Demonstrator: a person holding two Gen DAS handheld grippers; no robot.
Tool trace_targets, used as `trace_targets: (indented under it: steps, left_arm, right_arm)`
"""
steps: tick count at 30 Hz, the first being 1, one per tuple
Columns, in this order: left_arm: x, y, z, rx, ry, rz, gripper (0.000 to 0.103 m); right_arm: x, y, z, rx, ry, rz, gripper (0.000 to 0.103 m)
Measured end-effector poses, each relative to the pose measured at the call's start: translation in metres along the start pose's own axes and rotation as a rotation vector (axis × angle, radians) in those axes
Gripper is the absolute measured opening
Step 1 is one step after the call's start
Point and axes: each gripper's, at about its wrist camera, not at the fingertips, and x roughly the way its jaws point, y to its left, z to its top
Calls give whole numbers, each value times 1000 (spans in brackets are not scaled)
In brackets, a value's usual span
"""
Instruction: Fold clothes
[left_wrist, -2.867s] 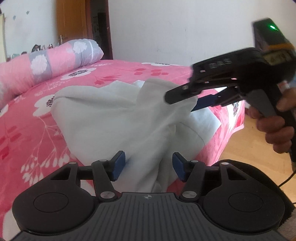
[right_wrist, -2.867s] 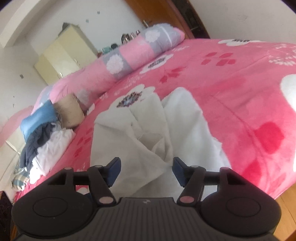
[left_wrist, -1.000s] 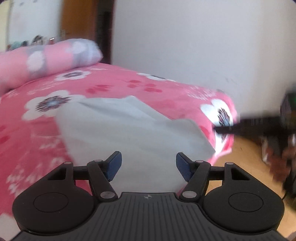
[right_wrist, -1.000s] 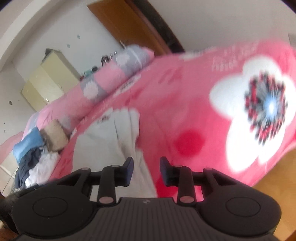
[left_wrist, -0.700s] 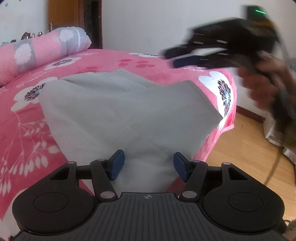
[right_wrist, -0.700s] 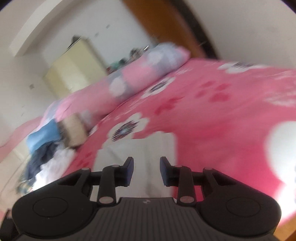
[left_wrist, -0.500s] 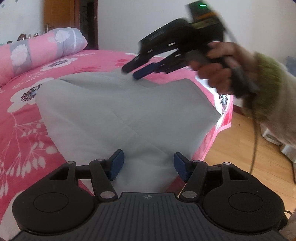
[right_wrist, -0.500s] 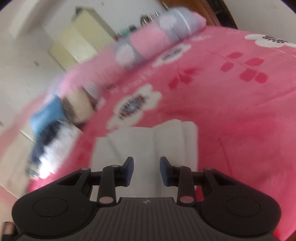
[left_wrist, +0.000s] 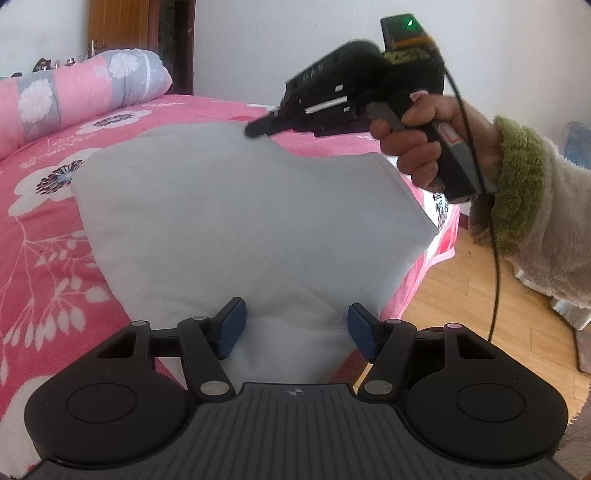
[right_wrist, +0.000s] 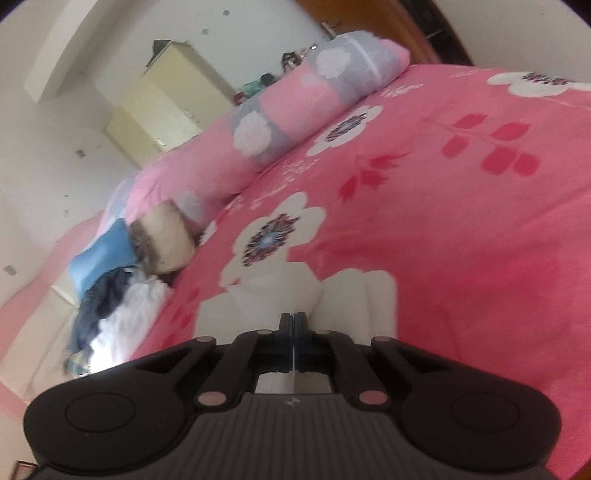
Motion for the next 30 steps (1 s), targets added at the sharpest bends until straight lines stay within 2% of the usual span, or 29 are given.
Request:
trace_targets:
  steps: [3, 6, 10, 12, 14, 15, 16, 17, 19, 23, 24, 26, 27, 30]
  left_arm:
    - [0, -1, 0, 9, 3, 5, 62]
    - [0, -1, 0, 16, 3, 9, 62]
    - [1, 2, 1, 16, 3, 7, 62]
    - [0, 1, 0, 17, 2, 7, 62]
    - [0, 1, 0, 18, 2, 7, 62]
    - [0, 1, 0, 18, 2, 8, 62]
    - [0, 1, 0, 19, 3, 8, 62]
    - [1, 1, 0, 20, 4, 9, 62]
    - [1, 1, 1, 22, 5, 10, 62]
    - [1, 1, 1, 24, 6, 9, 63]
    - [2, 1, 1, 24, 6, 8, 64]
    - [2, 0, 1, 25, 6, 7, 64]
    - [1, 0, 0, 26, 5, 8, 64]
    - [1, 0, 0, 25, 5, 8, 64]
  right_arm:
    - [10, -7, -7, 3, 3, -90, 0]
    - [6, -13, -9, 7, -44, -166, 0]
    - [-4, -14, 5, 26, -70, -165, 2]
    - [-1, -9, 18, 11, -44, -127, 3]
    - [6, -5, 33, -5, -5, -83, 19]
    - [14, -5, 42, -1, 13, -60, 43]
    - [20, -6, 49, 3, 18, -43, 59]
    - [30, -7, 56, -3, 25, -26, 60]
    - [48, -8, 66, -18, 39, -49, 61]
    - [90, -16, 72, -21, 206, -7, 60]
    - [98, -16, 70, -36, 238, -14, 56]
    - [105, -15, 65, -54, 262, -11, 32]
    - [104, -14, 63, -57, 261, 19, 5]
    - [85, -7, 59, -90, 153, 74, 2]
